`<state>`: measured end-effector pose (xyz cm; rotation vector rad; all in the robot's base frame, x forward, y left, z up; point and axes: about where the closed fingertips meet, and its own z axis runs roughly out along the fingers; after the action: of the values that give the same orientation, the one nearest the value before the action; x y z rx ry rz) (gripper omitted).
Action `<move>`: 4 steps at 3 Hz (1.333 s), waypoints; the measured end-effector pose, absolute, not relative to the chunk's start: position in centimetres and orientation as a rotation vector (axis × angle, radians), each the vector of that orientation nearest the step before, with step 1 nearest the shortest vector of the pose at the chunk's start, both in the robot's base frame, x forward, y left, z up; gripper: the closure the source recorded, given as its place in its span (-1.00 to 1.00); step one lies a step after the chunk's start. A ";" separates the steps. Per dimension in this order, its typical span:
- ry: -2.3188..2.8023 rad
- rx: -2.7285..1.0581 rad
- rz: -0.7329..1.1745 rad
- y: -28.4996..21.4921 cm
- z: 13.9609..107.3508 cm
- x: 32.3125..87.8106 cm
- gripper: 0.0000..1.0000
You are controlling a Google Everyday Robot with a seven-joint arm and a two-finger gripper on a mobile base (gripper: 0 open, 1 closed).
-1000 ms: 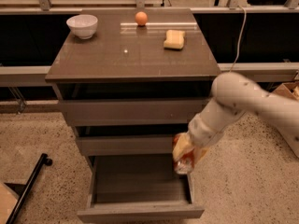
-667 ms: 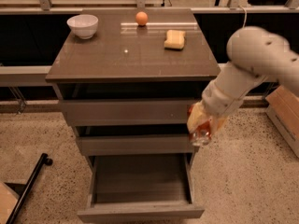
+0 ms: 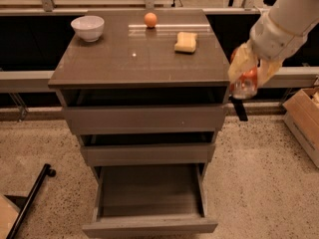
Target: Pick coke can from bottom drawer and place on counter
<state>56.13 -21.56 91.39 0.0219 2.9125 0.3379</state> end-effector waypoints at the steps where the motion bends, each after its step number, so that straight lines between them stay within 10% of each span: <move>1: 2.819 0.032 0.354 -21.8 94.9 57.6 1.00; 4: 2.692 -0.089 0.434 -13.4 94.6 64.1 1.00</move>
Offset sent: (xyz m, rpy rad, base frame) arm 0.0200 0.0015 0.0330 0.0039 -0.0866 -0.0304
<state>64.13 -13.40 94.63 -0.0887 2.6924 0.4341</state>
